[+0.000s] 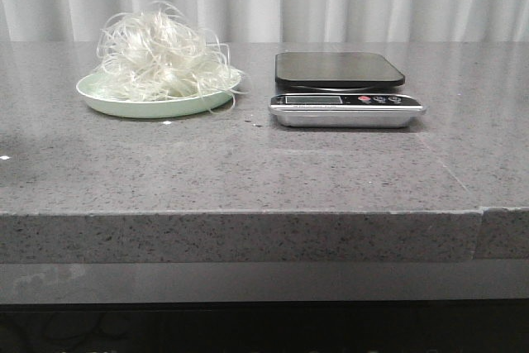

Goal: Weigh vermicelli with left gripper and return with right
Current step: 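Lower the left gripper onto the vermicelli pile and close on it, then lift the vermicelli with the left gripper and carry it over the scale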

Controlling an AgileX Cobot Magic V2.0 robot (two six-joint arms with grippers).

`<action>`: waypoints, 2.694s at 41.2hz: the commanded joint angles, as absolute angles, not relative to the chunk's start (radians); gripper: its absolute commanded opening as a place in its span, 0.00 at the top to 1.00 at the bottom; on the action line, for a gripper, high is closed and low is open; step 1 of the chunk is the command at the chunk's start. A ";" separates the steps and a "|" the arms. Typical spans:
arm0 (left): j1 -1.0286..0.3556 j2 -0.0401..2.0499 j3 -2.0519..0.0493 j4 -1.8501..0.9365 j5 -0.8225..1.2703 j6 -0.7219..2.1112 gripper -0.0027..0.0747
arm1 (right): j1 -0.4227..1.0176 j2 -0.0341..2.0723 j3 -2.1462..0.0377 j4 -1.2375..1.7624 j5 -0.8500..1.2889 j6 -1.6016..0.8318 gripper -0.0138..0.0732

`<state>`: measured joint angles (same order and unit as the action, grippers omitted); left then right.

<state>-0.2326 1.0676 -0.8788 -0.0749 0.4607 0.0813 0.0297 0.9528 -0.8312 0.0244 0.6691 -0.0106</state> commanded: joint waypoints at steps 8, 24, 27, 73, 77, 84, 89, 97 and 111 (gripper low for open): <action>-0.339 1.272 -1.056 -0.089 0.363 0.080 0.26 | 0.027 0.945 -0.857 0.024 0.603 -0.011 0.20; -0.353 1.565 -1.224 -0.089 0.254 0.080 0.26 | 0.027 0.945 -0.857 0.024 0.603 -0.011 0.20; -0.353 1.605 -1.238 -0.089 0.217 0.080 0.26 | 0.027 0.945 -0.857 0.024 0.603 -0.011 0.20; -0.358 1.674 -1.255 -0.089 0.134 0.080 0.78 | 0.027 0.945 -0.857 0.024 0.603 -0.011 0.20; -0.364 1.641 -1.262 -0.089 0.127 0.080 0.78 | 0.027 0.945 -0.857 0.024 0.603 -0.011 0.20; -0.383 1.588 -1.326 -0.089 0.135 0.080 0.78 | 0.027 0.945 -0.857 0.024 0.603 -0.011 0.20; -0.415 1.574 -1.397 -0.083 0.152 0.080 0.78 | 0.027 0.945 -0.857 0.024 0.603 -0.011 0.20; -0.493 1.574 -1.508 -0.083 0.139 0.080 0.78 | 0.027 0.945 -0.857 0.024 0.603 -0.011 0.20; -0.640 1.686 -1.689 -0.081 0.094 0.080 0.78 | 0.027 0.945 -0.857 0.024 0.603 -0.011 0.20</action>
